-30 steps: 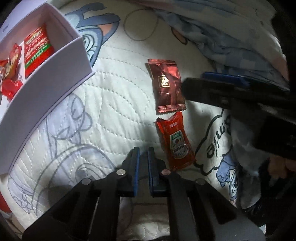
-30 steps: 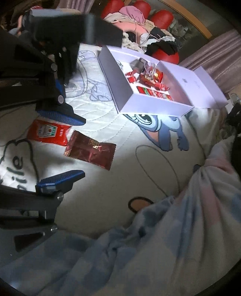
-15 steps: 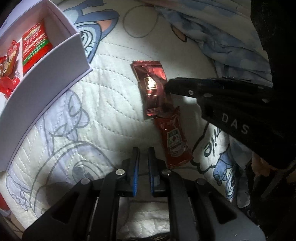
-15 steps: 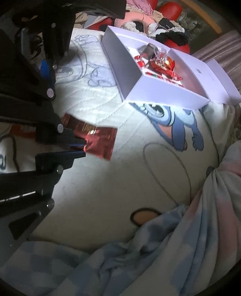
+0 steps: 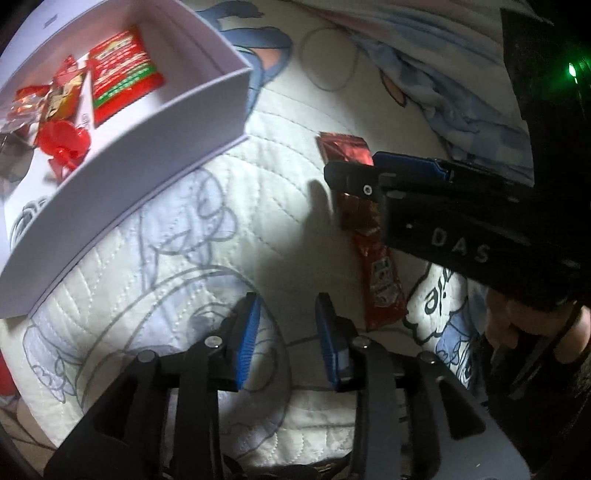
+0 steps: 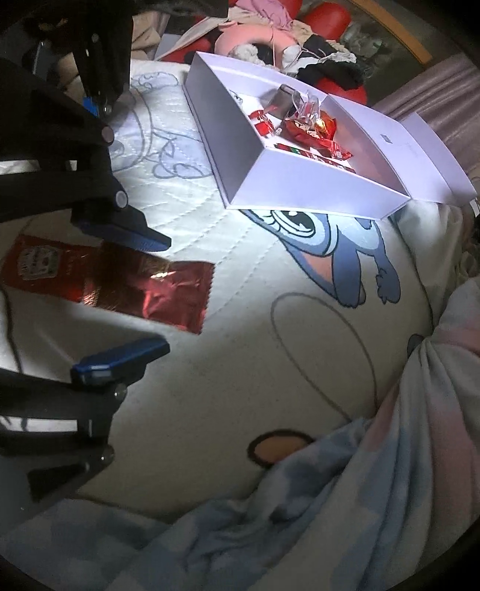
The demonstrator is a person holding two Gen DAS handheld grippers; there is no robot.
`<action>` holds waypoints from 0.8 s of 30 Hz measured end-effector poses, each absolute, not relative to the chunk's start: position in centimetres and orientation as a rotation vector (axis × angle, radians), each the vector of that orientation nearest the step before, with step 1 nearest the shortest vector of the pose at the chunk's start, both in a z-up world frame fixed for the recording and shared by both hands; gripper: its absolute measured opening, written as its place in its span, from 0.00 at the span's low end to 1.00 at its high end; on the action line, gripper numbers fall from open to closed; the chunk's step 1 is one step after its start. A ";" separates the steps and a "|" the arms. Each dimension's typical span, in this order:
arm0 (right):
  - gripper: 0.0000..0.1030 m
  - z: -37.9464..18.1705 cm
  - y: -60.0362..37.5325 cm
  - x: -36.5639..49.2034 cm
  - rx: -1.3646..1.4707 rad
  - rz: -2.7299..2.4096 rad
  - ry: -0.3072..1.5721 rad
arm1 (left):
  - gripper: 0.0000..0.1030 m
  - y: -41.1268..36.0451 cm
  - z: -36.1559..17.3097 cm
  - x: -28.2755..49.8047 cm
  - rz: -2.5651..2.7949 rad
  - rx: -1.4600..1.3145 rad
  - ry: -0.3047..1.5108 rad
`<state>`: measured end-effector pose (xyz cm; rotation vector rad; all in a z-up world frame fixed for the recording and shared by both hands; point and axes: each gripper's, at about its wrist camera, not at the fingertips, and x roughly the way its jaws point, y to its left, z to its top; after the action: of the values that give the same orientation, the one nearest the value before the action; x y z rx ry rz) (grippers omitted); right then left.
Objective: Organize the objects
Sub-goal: 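Grasp the brown chocolate packet with the right gripper while the left reaches for the small ketchup packet, then close the left gripper on the small red ketchup packet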
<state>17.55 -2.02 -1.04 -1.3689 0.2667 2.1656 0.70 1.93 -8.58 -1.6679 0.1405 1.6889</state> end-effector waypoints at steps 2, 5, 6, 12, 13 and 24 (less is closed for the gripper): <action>0.31 -1.2 -1.9 17.3 -1.386 2.144 0.246 | 0.28 1.9 -8.5 0.6 1.690 -1.669 0.127; 0.26 -0.6 -1.8 17.7 -1.377 2.143 0.259 | 0.28 2.2 -8.1 0.6 1.685 -1.655 0.117; 0.26 -0.3 -1.9 18.0 -1.373 2.141 0.256 | 0.28 2.3 -7.9 0.6 1.681 -1.651 0.115; 0.26 1.7 -1.7 21.7 -1.328 2.121 0.291 | 0.29 4.3 -6.7 1.7 1.618 -1.582 0.122; 0.26 2.0 -1.7 22.2 -1.317 2.118 0.296 | 0.31 4.7 -6.6 2.0 1.611 -1.571 0.139; 0.26 3.8 -3.0 26.4 -1.290 2.065 0.269 | 0.62 10.0 -7.2 6.0 1.570 -1.484 0.403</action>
<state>26.40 -3.02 3.82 -1.2899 0.2694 2.0652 6.05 9.99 -7.15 -1.4844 0.4029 1.5704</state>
